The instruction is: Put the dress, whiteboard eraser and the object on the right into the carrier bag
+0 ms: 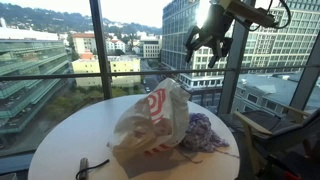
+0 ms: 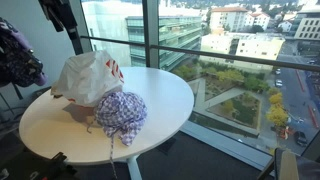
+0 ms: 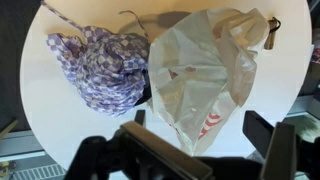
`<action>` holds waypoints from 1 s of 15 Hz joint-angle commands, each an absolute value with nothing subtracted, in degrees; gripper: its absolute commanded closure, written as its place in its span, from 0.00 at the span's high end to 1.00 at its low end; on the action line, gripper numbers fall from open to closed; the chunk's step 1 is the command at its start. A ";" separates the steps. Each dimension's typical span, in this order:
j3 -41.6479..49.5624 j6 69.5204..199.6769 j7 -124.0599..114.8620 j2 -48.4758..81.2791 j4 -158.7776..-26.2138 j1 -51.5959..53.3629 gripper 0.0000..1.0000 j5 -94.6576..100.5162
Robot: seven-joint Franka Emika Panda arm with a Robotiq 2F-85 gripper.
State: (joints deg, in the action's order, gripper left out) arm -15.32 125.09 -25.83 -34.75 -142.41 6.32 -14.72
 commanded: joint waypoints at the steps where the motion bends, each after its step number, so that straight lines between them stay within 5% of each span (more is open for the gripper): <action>1: -15.03 125.00 -26.01 -34.66 -142.02 6.62 1.00 -14.46; 7: -15.05 124.99 -26.00 -35.10 -141.42 6.59 1.00 -14.47; 15: -22.85 142.35 -29.50 -22.58 -138.33 10.27 1.00 -14.77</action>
State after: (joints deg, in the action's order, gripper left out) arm -20.29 136.63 -27.49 -29.27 -141.43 9.20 -15.37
